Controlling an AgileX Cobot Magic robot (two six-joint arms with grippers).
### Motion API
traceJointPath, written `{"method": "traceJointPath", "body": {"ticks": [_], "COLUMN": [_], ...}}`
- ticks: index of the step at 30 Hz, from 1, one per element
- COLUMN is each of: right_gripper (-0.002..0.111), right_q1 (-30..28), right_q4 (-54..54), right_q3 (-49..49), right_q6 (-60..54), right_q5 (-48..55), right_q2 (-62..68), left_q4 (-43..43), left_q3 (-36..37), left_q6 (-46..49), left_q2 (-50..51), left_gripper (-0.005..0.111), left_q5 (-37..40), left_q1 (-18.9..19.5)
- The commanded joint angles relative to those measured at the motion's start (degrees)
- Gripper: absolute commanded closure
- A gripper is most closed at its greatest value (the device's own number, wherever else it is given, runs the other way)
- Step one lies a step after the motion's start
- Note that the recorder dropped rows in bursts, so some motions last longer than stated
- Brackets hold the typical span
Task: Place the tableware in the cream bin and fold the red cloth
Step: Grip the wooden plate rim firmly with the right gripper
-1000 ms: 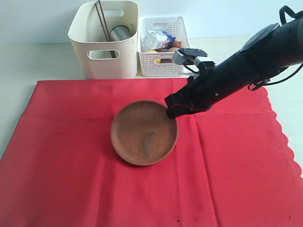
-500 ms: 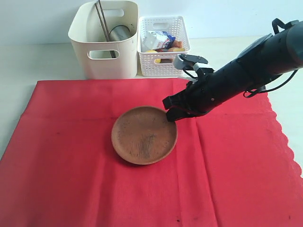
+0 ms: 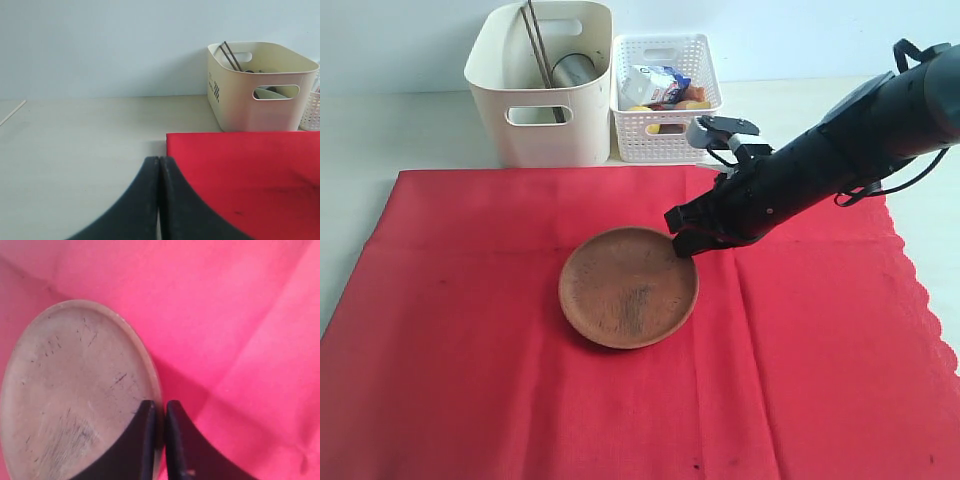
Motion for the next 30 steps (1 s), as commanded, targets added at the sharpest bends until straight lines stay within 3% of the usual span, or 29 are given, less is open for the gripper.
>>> {"method": "traceJointPath", "body": {"ticks": [1,10,21,30], "right_gripper": [0.108,0.107,0.073,0.07], "right_q1": [0.11,0.11,0.11,0.11], "right_q4": [-0.35,-0.26,-0.16,-0.16], "right_q3": [-0.35,-0.35,-0.35,-0.35], "right_q6": [0.29,8.2,12.36,11.52], "right_q5": [-0.79,-3.57,-4.51,-4.51], "right_q2": [-0.14,1.5,1.5,1.5], "left_q4": [0.08,0.08,0.08,0.08], "left_q3": [-0.14,-0.14,-0.14,-0.14], "left_q6": [-0.21,-0.21,-0.21,-0.21], "left_q2": [-0.36,-0.36,-0.36,-0.36], "left_gripper": [0.107,0.107,0.107,0.107], "left_q5": [-0.18,-0.18,-0.18,-0.18], "left_q1": [0.14,0.14,0.14,0.14]}}
